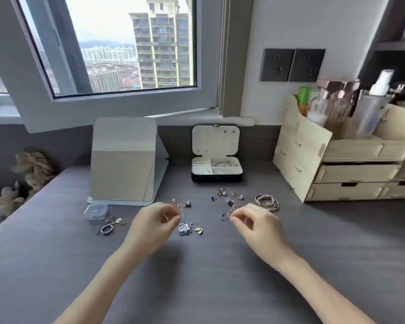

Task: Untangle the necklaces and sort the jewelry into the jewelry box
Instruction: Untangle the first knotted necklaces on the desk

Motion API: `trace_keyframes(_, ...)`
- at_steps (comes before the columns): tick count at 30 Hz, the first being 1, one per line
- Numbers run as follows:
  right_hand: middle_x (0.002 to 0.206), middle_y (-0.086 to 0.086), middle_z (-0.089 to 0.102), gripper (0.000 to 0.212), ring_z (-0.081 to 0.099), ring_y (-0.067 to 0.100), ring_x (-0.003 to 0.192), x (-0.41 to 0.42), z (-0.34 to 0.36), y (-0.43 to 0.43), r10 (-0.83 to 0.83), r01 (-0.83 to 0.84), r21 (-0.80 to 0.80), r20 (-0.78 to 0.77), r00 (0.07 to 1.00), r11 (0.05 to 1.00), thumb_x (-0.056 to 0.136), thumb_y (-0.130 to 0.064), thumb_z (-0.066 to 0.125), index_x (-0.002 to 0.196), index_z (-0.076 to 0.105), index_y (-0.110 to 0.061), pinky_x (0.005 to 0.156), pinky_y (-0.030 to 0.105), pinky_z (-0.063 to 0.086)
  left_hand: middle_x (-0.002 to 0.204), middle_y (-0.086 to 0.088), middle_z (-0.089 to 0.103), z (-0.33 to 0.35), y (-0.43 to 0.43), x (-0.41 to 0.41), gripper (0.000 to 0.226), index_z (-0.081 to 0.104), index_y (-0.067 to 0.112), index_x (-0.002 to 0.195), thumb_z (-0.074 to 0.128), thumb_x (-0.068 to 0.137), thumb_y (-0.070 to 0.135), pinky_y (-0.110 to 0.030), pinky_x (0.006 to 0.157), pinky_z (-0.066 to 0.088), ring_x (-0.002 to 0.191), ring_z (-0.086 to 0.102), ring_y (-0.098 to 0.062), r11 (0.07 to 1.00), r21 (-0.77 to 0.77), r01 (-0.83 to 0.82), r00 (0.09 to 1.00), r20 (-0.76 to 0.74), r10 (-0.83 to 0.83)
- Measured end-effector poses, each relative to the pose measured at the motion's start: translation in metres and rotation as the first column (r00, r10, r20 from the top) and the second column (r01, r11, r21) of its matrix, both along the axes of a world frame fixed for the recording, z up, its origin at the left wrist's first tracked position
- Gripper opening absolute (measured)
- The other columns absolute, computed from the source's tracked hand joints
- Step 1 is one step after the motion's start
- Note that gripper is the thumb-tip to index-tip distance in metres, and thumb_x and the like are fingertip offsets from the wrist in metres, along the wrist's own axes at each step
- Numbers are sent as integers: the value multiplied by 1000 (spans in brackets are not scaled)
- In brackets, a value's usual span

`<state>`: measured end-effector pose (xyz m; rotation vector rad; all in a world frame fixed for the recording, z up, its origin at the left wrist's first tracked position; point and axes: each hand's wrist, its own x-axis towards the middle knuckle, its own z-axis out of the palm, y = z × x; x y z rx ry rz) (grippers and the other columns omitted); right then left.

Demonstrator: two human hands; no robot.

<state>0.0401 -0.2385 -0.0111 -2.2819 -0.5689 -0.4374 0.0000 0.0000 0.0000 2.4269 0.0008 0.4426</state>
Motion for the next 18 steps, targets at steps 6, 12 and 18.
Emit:
trace_keyframes(6,76,-18,51,37,40,3,74,17,-18,39,156,-166,-234,-59,986,958,75,-55,48,89,68,-27,69,20,33,74,12,57,-22,8,16,15,69,26,78,73,71,38,-19,66,42,72,54,-4,994,11,107,990,-96,-106)
trace_keyframes(12,85,-15,47,45,40,6,81,28,-19,67,177,-194,-299,-85,981,934,74,-65,53,93,63,-25,71,21,31,77,16,49,-27,7,26,15,66,20,87,73,77,30,-10,64,34,73,46,-1,968,131,213,977,-55,-208)
trace_keyframes(18,89,-8,55,14,50,14,90,24,-16,66,227,-247,-298,-101,969,922,88,-34,61,85,61,-20,78,27,36,79,11,58,-24,12,17,13,67,17,87,56,92,22,-12,67,36,74,51,0,982,18,187,981,-60,-185)
